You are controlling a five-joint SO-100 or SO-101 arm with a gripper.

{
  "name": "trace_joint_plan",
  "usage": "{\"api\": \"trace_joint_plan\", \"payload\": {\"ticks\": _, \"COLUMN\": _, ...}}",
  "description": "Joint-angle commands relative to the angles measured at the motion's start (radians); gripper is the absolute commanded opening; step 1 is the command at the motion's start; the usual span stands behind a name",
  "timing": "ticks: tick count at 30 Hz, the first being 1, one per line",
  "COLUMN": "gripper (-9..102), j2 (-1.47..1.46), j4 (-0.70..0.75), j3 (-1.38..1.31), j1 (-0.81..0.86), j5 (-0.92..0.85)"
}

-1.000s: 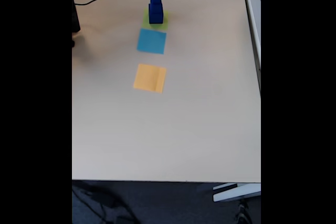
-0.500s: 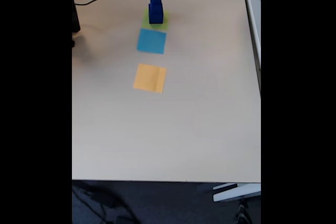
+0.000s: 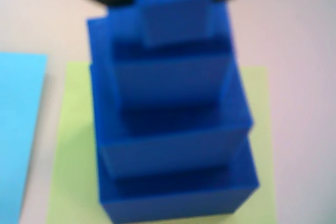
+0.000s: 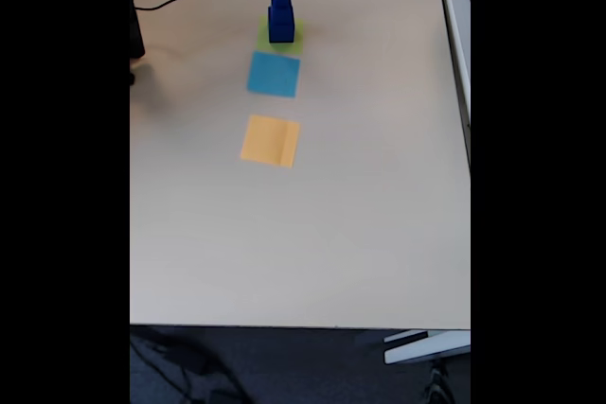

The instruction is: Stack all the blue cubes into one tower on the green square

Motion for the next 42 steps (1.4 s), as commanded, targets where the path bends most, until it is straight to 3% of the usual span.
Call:
{"api": "trace_joint_plan", "payload": {"ticks": 1, "gripper": 0, "j2": 0.043, "j4": -0.002, "j3": 0.000, "j1": 0.011, "j5": -0.006}}
{"api": "trace_joint_plan", "payload": {"ticks": 22, "gripper": 0, "j2": 0.057, "j4": -0.012, "j3": 0.018, "j1": 0.020, "j5": -0.023}}
{"api": "trace_joint_plan", "payload": {"ticks": 34, "gripper": 10, "j2": 0.063, "j4": -0.018, "j3": 0.012, "j1": 0.020, "j5": -0.049}}
{"api": "trace_joint_plan", "payload": {"ticks": 42, "gripper": 10, "j2": 0.067, "j4": -0.021, "j3": 0.011, "j1": 0.017, "j5": -0.057}}
